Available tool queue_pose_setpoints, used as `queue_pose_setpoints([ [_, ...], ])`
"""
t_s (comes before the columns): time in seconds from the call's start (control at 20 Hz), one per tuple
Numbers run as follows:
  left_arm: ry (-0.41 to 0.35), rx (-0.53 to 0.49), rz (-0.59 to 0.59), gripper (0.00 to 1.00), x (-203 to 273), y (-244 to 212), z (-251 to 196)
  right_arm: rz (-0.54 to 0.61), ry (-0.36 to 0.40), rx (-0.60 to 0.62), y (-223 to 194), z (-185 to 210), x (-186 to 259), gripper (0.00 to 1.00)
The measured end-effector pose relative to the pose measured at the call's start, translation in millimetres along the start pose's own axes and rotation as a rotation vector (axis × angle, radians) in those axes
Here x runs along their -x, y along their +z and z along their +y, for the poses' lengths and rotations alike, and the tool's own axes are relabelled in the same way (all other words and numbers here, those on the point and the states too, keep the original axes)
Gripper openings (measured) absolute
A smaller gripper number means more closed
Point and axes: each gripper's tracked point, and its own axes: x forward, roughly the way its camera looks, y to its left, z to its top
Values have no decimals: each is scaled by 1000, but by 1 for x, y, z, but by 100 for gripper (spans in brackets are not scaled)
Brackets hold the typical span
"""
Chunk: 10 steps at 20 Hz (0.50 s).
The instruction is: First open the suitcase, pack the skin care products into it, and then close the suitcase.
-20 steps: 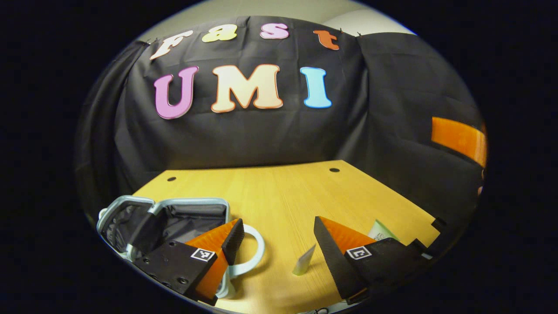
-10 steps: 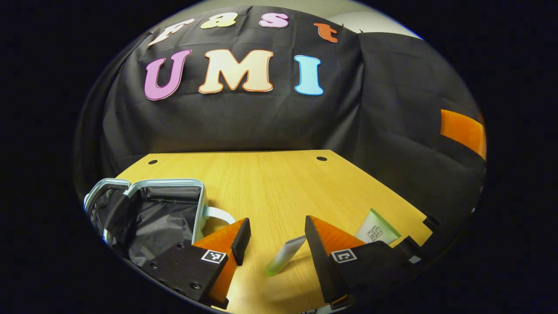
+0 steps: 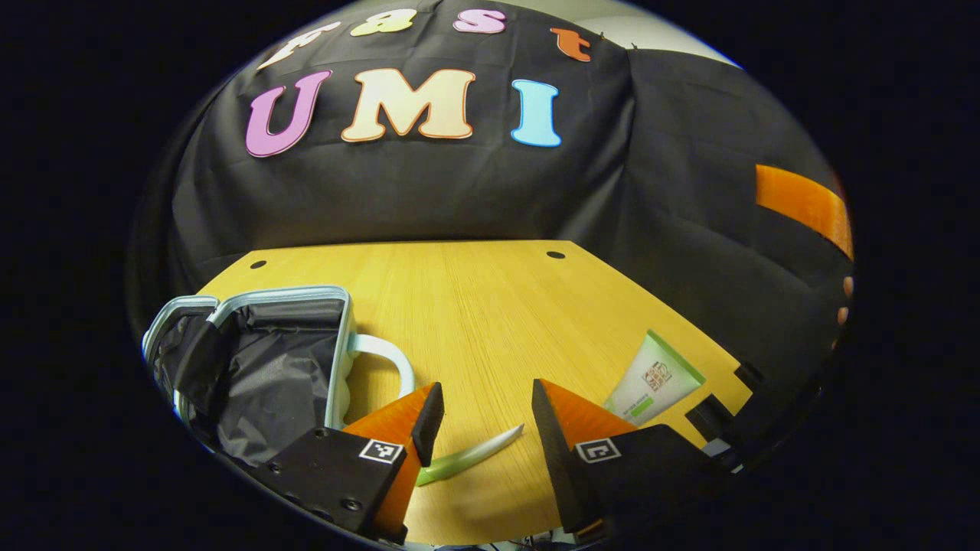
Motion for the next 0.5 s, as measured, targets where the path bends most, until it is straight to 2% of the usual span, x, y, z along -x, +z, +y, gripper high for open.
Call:
queue_pose_setpoints([
  [0.1,-11,-12,28,64,0,-9,-2,0,-3,-5,-2,-1,1,100],
  [0.25,-42,-53,86,64,-1,-25,-9,10,-7,-18,-7,-4,1,99],
  [0.3,-44,-79,106,67,-2,-32,-9,11,-9,-19,-8,-5,2,99],
  [0.5,-57,-131,203,64,-5,-62,-4,14,-18,-23,-11,-10,2,99],
])
